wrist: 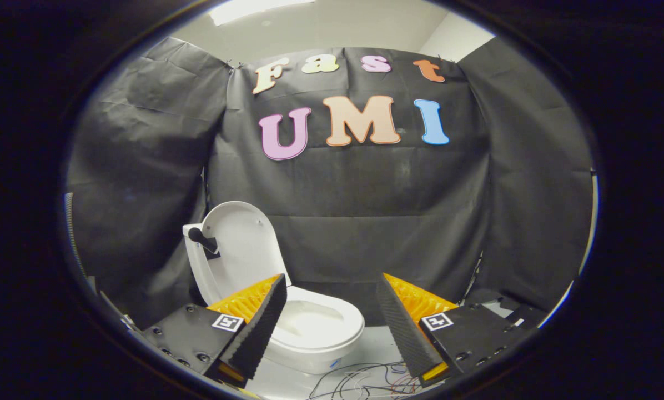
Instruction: Open the toilet lid.
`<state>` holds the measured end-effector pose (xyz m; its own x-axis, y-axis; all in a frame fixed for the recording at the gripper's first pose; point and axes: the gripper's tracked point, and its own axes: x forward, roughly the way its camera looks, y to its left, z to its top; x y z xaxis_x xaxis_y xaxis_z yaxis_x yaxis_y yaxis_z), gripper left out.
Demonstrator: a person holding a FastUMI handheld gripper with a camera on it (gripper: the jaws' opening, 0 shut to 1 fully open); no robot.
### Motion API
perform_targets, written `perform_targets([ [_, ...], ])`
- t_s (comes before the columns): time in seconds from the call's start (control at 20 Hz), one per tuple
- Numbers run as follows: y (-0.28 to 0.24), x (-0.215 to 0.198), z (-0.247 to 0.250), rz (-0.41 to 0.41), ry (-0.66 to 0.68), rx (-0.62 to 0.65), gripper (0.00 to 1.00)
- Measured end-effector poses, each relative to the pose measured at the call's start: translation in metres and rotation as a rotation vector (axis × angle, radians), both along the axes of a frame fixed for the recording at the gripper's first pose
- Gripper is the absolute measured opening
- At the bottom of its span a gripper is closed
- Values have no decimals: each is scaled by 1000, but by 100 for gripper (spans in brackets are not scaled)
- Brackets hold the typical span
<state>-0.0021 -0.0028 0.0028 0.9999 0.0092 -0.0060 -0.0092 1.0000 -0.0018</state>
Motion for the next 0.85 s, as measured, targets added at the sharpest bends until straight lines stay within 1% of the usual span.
perform_targets([
  [0.85, -1, -1, 0, 2, 1, -1, 90],
])
